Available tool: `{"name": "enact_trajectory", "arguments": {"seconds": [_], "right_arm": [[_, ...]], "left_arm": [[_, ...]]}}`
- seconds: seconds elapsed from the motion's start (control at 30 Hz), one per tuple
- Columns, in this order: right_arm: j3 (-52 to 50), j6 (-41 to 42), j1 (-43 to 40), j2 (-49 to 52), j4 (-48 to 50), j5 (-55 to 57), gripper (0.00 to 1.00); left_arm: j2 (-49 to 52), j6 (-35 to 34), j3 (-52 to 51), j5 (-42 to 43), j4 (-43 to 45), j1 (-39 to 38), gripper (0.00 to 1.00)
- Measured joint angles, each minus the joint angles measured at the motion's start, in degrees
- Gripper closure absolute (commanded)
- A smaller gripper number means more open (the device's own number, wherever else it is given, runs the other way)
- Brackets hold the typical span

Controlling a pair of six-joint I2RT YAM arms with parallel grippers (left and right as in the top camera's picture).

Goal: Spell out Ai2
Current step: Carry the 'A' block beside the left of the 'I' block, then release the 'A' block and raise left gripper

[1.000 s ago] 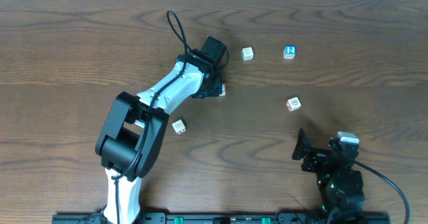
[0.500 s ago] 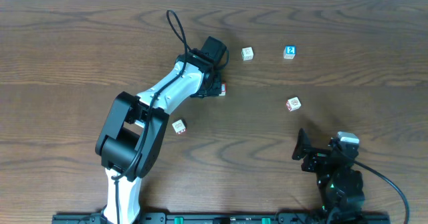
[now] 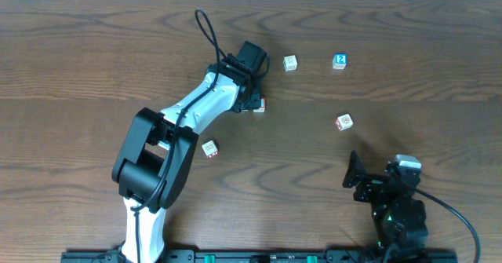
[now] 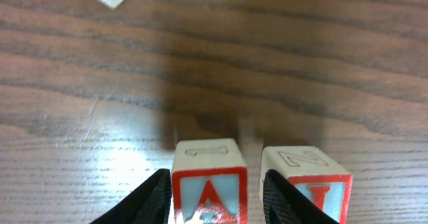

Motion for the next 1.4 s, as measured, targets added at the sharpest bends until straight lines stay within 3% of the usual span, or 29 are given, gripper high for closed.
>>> {"name": "enact_trajectory", "arguments": {"seconds": [0.27, 0.63, 0.77, 0.97, 1.07, 1.4], "right_arm": [[0.0, 0.0, 0.0, 0.0, 0.0, 0.0, 0.01], [0.0, 0.0, 0.0, 0.0, 0.0, 0.0, 0.01], [0.0, 0.0, 0.0, 0.0, 0.0, 0.0, 0.01], [0.0, 0.0, 0.0, 0.0, 0.0, 0.0, 0.01], [0.0, 0.0, 0.0, 0.0, 0.0, 0.0, 0.01], [0.0, 0.0, 0.0, 0.0, 0.0, 0.0, 0.01]], "left_arm": [[0.0, 0.0, 0.0, -2.7, 2.0, 0.0, 0.53], [0.0, 0.1, 0.0, -5.1, 8.4, 0.1, 0.45], [0.0, 0.1, 0.0, -6.4, 7.5, 1.2, 0.53], [0.0, 0.0, 0.0, -6.8, 3.1, 4.6, 0.76], [-0.3, 0.1, 0.0, -6.8, 1.1, 5.1, 0.93], [-0.9, -0.1, 0.0, -6.6, -3.2, 5.0, 0.94]]}}
